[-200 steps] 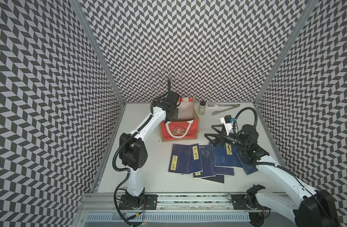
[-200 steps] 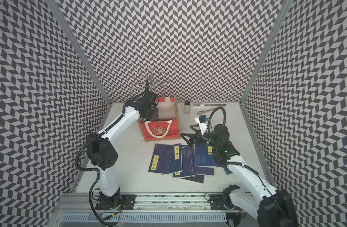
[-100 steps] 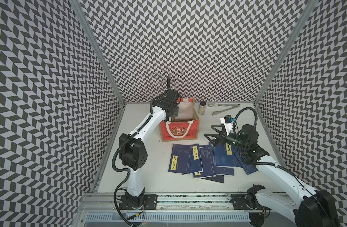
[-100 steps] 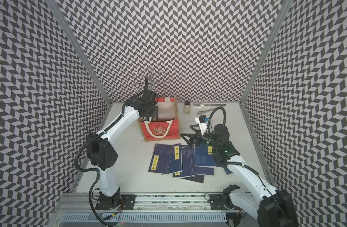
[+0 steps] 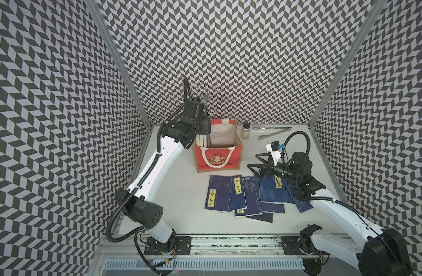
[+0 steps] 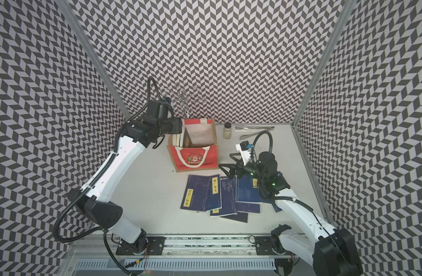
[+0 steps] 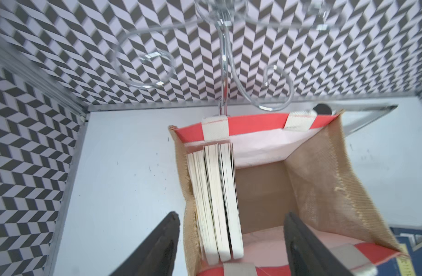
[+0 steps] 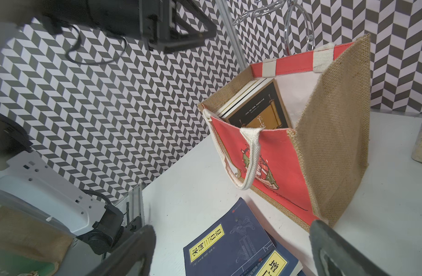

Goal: Put the books into the canvas bag
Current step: Place the book in the canvas bag.

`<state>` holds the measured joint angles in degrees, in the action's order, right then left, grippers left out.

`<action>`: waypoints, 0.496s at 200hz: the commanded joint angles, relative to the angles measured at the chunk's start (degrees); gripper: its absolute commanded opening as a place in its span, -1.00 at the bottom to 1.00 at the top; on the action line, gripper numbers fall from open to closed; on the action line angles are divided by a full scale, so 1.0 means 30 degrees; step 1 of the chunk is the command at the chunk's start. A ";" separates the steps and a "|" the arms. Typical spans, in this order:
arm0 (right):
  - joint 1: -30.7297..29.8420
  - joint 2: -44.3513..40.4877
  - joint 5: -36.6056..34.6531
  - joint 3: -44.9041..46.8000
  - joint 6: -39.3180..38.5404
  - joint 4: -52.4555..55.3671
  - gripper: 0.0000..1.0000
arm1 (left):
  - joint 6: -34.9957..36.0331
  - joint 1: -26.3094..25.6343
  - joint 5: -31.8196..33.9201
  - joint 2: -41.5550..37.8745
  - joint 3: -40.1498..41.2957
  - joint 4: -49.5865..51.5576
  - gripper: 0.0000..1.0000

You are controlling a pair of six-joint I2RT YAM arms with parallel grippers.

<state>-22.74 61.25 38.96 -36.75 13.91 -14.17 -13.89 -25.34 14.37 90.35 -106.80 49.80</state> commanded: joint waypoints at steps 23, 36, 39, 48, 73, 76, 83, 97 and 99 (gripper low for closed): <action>-0.1334 -0.0268 -0.1090 0.0726 -0.0421 -0.0163 0.99 | 0.0170 0.0069 -0.3104 -0.3655 0.4473 -0.1549 0.70; -0.1861 -0.0498 -0.1533 0.1038 -0.0332 0.0134 0.99 | 0.0047 0.0054 -0.4798 -0.5396 0.6789 -0.2645 0.83; -0.1938 -0.0573 -0.1634 0.1152 -0.0287 0.0152 0.99 | -0.0044 0.0067 -0.5212 -0.5851 0.7376 -0.2947 0.86; -0.2238 -0.0826 -0.1852 0.1463 -0.0141 0.0292 0.99 | -0.0284 0.0036 -0.6659 -0.6987 0.9063 -0.3812 0.95; -0.3197 -0.1227 -0.2281 0.2391 0.0272 0.0762 0.99 | -0.1891 -0.0614 -0.8859 -1.0063 1.3642 -0.5896 0.99; -0.3376 -0.1203 -0.2314 0.2493 0.0316 0.0842 0.99 | -0.2147 -0.0745 -0.8928 -1.0349 1.4242 -0.6107 0.99; -0.3746 -0.1156 -0.2441 0.2742 0.0430 0.0912 0.99 | -0.2688 -0.1080 -0.8937 -1.1007 1.5483 -0.6583 0.99; -0.4673 -0.0935 -0.2781 0.3286 0.0814 0.0739 0.99 | -0.3948 -0.1645 -0.8741 -1.2198 1.7933 -0.7573 0.99; -0.4792 -0.0884 -0.2833 0.3345 0.0886 0.0689 0.99 | -0.4128 -0.1700 -0.8730 -1.2350 1.8235 -0.7737 0.99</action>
<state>-33.52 58.63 32.97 -28.91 14.90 -11.20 -19.20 -28.21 -7.46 57.91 -60.69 34.83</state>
